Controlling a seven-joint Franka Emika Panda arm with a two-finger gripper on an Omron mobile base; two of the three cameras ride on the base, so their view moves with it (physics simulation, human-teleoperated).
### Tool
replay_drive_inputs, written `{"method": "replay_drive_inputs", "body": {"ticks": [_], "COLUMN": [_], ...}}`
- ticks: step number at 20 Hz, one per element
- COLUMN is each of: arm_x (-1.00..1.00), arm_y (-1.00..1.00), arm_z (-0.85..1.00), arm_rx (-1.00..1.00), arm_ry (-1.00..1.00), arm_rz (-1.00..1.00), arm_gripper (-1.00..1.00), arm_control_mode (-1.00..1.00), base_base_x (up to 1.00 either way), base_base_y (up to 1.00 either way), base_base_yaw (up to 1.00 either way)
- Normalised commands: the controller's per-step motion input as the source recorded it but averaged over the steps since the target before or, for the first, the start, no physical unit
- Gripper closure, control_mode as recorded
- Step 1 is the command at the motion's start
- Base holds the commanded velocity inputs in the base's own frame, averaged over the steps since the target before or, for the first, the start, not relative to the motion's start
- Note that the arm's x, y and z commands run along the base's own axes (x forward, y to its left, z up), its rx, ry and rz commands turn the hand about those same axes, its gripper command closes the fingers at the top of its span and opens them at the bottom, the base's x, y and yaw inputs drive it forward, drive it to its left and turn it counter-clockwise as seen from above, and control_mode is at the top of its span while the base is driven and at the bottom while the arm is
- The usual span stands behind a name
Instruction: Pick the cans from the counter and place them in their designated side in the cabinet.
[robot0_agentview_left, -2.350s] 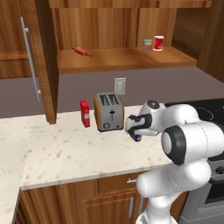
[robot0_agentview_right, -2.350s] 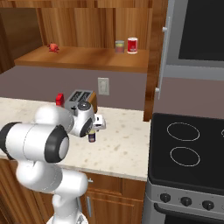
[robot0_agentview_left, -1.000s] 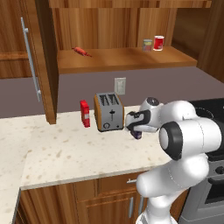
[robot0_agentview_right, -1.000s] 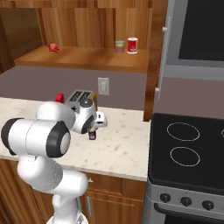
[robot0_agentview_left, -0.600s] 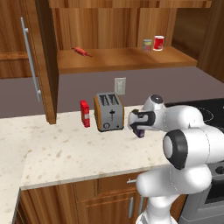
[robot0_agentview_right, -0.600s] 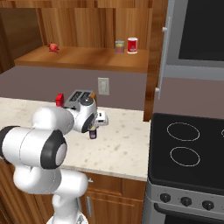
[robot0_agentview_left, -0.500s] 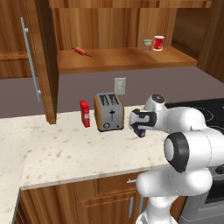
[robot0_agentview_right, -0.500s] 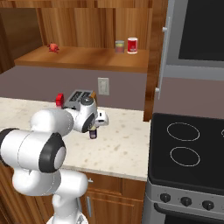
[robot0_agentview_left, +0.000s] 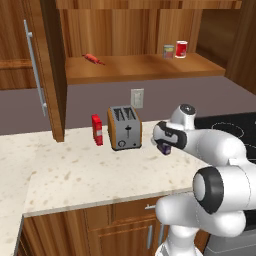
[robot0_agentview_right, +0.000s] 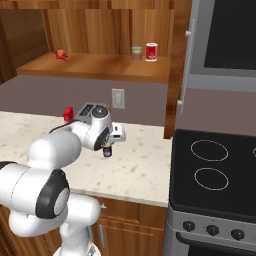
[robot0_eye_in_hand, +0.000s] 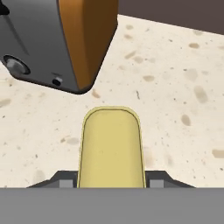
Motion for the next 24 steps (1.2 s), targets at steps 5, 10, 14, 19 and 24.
{"method": "replay_drive_inputs", "body": {"ticks": [5, 10, 14, 19, 24], "arm_x": [-0.18, -0.19, -0.20, -0.18, -0.17], "arm_y": [-0.08, -0.06, -0.06, -0.06, -0.05], "arm_z": [0.29, 0.29, 0.28, 0.28, 0.28], "arm_rx": [0.00, 0.00, 0.00, 0.00, 0.00], "arm_ry": [-0.02, -0.02, -0.02, -0.03, -0.03], "arm_rz": [0.00, 0.00, 0.00, 0.00, 0.00], "arm_gripper": [1.00, 1.00, 1.00, 1.00, 1.00], "arm_control_mode": [-1.00, -1.00, -1.00, -1.00, -1.00], "base_base_x": [0.00, 0.00, 0.00, 0.00, 0.00], "base_base_y": [0.00, 0.00, 0.00, 0.00, 0.00], "base_base_yaw": [0.00, 0.00, 0.00, 0.00, 0.00]}}
